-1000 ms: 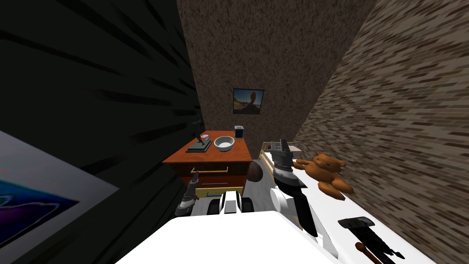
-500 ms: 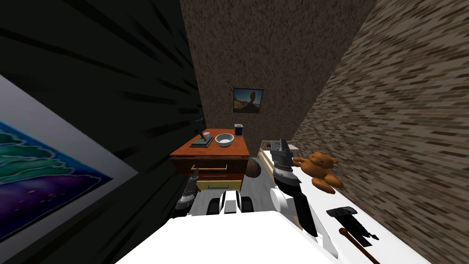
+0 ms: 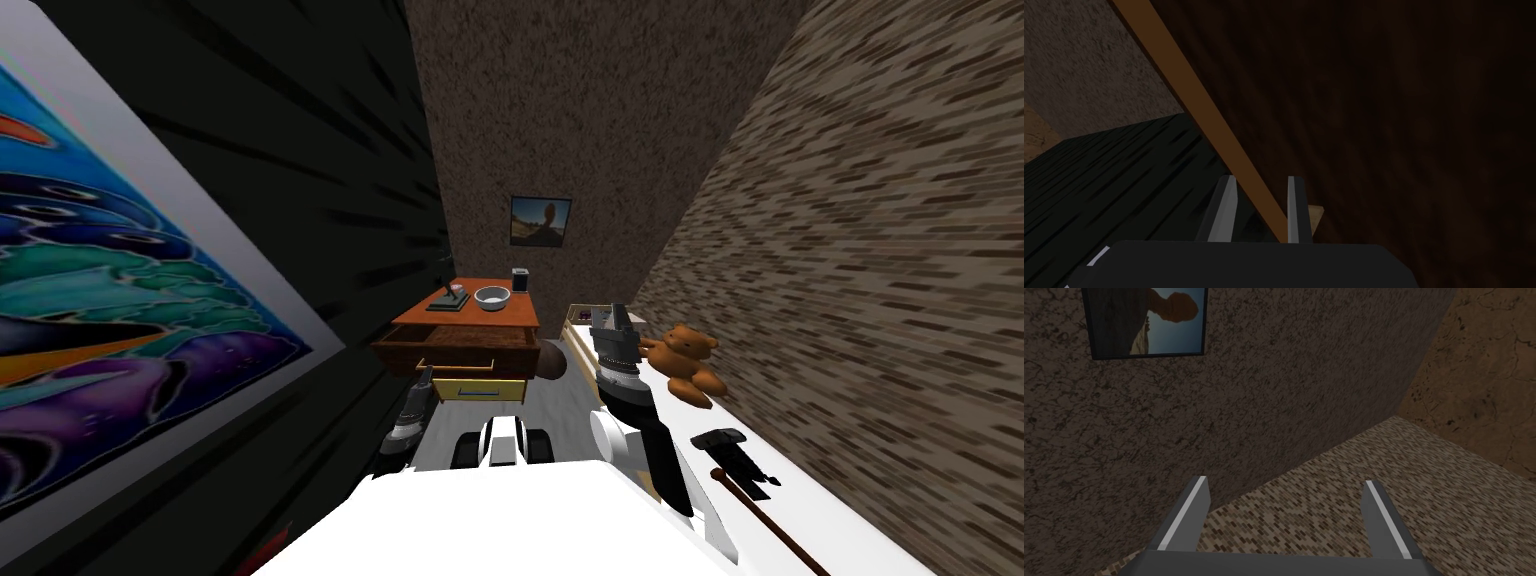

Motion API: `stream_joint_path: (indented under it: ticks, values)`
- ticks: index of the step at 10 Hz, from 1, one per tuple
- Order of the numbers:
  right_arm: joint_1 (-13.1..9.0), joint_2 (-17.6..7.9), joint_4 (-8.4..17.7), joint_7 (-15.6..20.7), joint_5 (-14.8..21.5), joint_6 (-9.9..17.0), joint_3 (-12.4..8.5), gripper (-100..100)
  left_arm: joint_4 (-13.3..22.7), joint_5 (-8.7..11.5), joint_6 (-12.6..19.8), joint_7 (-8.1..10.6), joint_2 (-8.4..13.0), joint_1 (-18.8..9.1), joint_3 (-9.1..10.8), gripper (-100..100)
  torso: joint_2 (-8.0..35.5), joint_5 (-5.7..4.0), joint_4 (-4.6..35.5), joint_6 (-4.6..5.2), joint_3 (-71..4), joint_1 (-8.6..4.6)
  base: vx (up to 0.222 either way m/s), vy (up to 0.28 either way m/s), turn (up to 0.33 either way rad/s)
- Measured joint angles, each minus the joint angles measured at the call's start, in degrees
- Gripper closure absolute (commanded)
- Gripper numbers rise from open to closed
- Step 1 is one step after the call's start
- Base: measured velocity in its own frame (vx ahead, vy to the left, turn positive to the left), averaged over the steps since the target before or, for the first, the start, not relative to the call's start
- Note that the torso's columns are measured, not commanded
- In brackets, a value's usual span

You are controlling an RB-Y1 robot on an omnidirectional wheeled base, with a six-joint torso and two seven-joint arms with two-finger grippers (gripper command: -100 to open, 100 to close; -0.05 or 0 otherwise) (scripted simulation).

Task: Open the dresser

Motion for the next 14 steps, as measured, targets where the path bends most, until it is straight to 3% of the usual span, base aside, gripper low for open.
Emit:
stream_joint_path:
  ticks: [6, 7, 14]
  values:
    - [0.0, 0.0, 0.0, 0.0, 0.0, 0.0, 0.0, 0, -1.5, -0.1, -0.9, 1.05, 0.5, 2.0, -0.34, 100, 0.1, -0.03, 0.1, -0.01, 0.1, -0.01, -0.157, -0.003, 0.028]
    - [0.0, 0.0, 0.0, 0.0, 0.0, 0.0, 0.0, 0, -2.2, -0.2, -1.2, 1.26, 0.6, 2.8, -0.48, -100, 0.1, -0.11, 0.1, 0.0, 0.1, -0.08, -0.139, -0.021, 0.02]
    - [0.0, 0.0, 0.0, 0.0, 0.0, 0.0, 0.0, 0, -7.5, 1.1, 9.0, 5.3, 4.4, -0.8, 0.87, -100, 0.2, -0.14, 0.2, -0.21, 0.1, 0.19, -0.052, -0.045, 0.005]
